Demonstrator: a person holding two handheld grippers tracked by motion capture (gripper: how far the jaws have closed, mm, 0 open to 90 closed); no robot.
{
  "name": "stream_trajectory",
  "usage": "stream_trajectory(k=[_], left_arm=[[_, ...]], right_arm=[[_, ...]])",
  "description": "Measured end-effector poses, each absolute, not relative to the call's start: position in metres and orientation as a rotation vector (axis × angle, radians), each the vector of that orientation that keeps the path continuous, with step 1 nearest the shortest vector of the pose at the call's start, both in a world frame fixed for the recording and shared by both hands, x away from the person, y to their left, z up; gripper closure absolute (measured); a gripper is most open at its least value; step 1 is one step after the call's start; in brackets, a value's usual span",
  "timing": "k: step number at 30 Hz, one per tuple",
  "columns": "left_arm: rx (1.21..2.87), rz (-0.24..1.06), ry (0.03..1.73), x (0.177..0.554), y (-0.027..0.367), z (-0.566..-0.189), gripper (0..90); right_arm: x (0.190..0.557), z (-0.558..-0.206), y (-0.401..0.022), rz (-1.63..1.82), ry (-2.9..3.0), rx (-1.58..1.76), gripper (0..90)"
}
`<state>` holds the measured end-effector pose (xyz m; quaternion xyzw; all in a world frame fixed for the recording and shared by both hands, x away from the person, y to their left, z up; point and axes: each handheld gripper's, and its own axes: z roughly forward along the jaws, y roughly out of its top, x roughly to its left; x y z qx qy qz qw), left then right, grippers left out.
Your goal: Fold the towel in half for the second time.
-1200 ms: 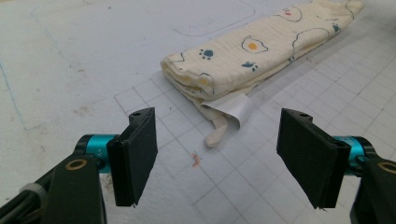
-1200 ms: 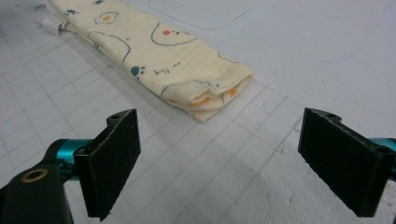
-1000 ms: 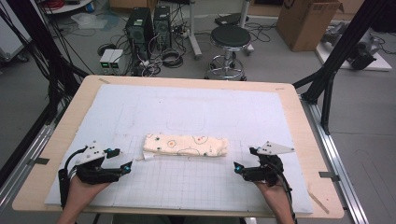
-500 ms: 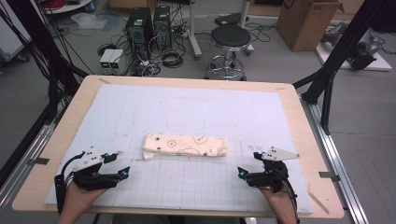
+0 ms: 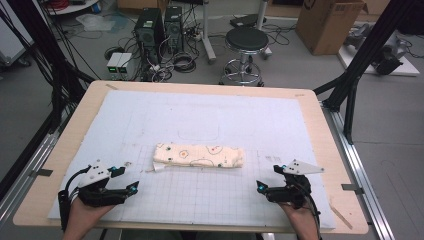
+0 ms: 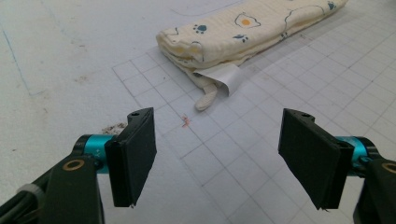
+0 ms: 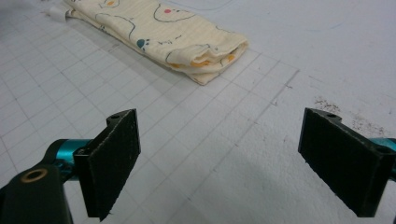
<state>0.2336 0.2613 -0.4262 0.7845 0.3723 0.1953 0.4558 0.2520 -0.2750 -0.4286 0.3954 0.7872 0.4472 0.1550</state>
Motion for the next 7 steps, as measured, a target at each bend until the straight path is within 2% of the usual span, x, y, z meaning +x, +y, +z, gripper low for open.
stream_trajectory(k=[7], left_arm=[[1.929, 0.478, 0.93, 0.235, 0.2606, -0.4265, 27.9]], right_arm=[[0.2538, -0.4288, -0.2695, 1.272, 2.255, 1.136, 12.3]])
